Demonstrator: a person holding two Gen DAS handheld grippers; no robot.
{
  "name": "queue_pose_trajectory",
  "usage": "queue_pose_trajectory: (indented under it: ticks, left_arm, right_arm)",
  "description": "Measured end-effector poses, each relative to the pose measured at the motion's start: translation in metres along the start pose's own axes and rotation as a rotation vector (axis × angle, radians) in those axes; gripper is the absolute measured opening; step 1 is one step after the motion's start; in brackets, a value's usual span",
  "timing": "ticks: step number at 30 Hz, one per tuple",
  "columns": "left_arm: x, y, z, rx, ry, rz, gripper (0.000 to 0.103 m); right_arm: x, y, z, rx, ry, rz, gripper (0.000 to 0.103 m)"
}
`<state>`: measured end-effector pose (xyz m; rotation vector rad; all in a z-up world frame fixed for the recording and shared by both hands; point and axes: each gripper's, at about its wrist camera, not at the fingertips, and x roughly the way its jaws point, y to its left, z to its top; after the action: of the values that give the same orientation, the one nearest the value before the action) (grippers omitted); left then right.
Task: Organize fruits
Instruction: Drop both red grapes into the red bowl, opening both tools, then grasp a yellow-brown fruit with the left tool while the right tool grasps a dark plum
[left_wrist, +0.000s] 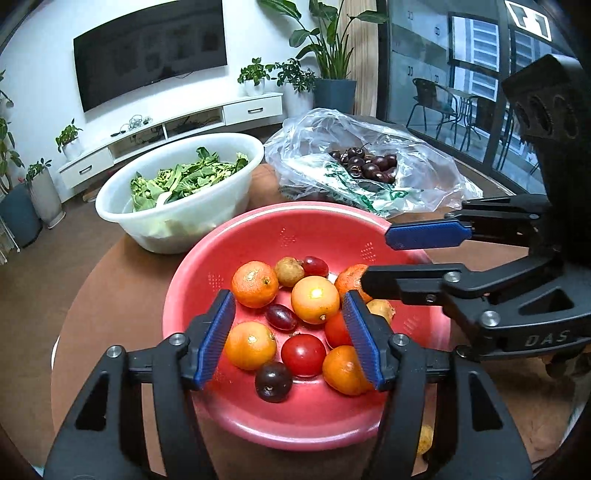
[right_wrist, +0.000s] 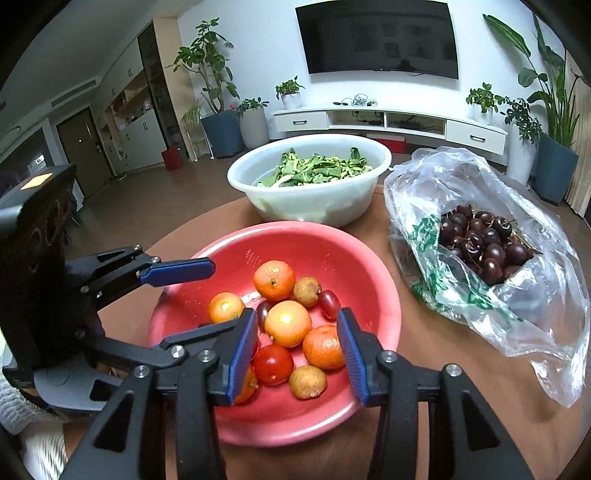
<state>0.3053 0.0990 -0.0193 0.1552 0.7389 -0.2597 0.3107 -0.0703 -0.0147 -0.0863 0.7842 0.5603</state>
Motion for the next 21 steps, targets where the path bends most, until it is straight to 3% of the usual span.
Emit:
queue_pose_trajectory:
  ticks: [14,21]
  left_arm:
    - [-0.055,-0.014,-0.019,-0.016,-0.067,0.015,0.059]
    - [-0.093,-0.024,-0.042,-0.032,-0.103,0.032,0.059]
  right_arm:
    - [-0.057,0.026,-0.042,-0.044,-0.037,0.015,0.050]
    - [-0.057,0.055,-0.092,-0.121,0.052,0.052,0.053]
